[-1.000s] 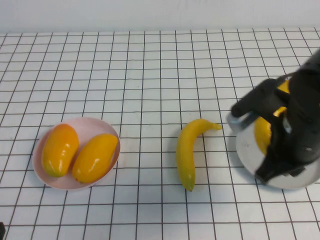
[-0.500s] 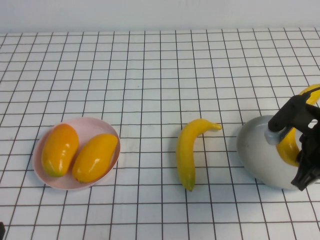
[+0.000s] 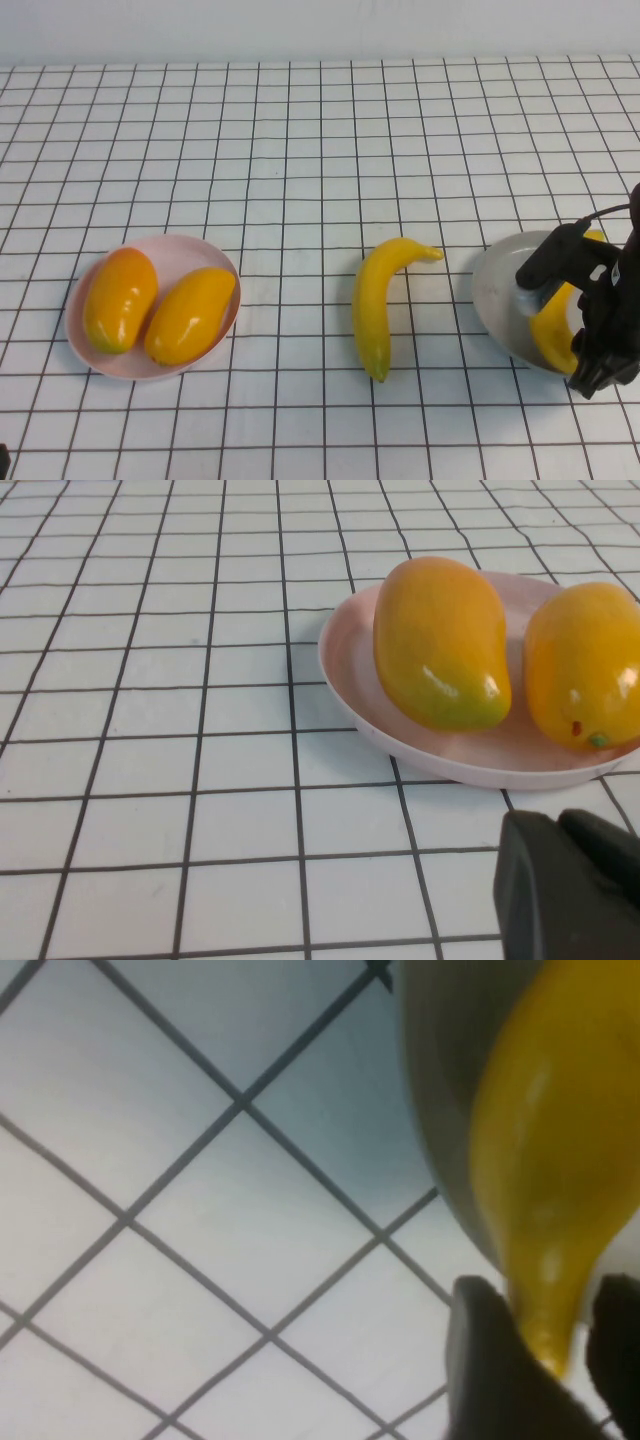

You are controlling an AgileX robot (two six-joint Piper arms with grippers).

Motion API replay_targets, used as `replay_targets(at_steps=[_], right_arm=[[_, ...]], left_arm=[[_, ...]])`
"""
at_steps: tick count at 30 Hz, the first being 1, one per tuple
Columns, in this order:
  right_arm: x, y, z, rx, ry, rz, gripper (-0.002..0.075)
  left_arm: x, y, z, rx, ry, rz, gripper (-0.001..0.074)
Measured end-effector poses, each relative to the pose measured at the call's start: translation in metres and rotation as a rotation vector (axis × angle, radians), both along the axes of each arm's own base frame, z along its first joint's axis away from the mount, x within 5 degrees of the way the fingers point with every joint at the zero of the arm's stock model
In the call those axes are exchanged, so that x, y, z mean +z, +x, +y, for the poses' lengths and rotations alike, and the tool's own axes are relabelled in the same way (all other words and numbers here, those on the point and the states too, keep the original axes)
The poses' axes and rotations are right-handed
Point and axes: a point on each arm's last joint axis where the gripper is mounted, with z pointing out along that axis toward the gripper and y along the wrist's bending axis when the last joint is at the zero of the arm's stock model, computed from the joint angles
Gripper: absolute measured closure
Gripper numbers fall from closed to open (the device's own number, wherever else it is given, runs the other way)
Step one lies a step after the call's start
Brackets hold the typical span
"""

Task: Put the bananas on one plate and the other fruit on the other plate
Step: Put another type of fruit in the right plate

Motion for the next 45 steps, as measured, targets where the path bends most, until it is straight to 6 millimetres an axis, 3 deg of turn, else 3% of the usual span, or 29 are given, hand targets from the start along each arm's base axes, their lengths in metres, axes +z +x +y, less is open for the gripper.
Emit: replay_targets(at_steps=[5, 8, 13, 17, 22, 26, 29, 35, 39, 45], right_arm=[[0.000, 0.003, -0.005, -0.050, -0.055, -0.027, 0.0328], [0.003, 0.005, -0.007, -0.081, -0.084, -0.036, 0.0287], [0.035, 0.019, 0.004, -0.198, 0.010, -0.058, 0.0272], [0.073, 0.032, 0.024, -0.391, 0.228, -0.072, 0.0274], [0.103, 0.024, 0.066, -0.314, 0.316, -0.097, 0.0370], [0.099, 0.002, 0.107, -0.180, 0.283, -0.085, 0.0427], [0.085, -0.001, 0.126, -0.165, 0.268, -0.058, 0.0407], [0.043, 0.015, 0.142, -0.272, 0.241, -0.008, 0.0257], [0.027, 0.029, 0.155, -0.329, 0.251, 0.020, 0.0235], [0.023, 0.053, 0.173, -0.401, 0.290, 0.000, 0.0228]], left_arm=[[0.000, 0.000, 0.000, 0.000, 0.000, 0.000, 0.0738], [0.000, 0.000, 0.000, 0.000, 0.000, 0.000, 0.0738], [0.000, 0.000, 0.000, 0.000, 0.000, 0.000, 0.0738], [0.000, 0.000, 0.000, 0.000, 0.000, 0.000, 0.0738], [0.000, 0.000, 0.000, 0.000, 0.000, 0.000, 0.0738], [0.000, 0.000, 0.000, 0.000, 0.000, 0.000, 0.0738], [0.000, 0.000, 0.000, 0.000, 0.000, 0.000, 0.0738], [0.000, 0.000, 0.000, 0.000, 0.000, 0.000, 0.0738], [0.000, 0.000, 0.000, 0.000, -0.002, 0.000, 0.0738], [0.000, 0.000, 0.000, 0.000, -0.002, 0.000, 0.0738]])
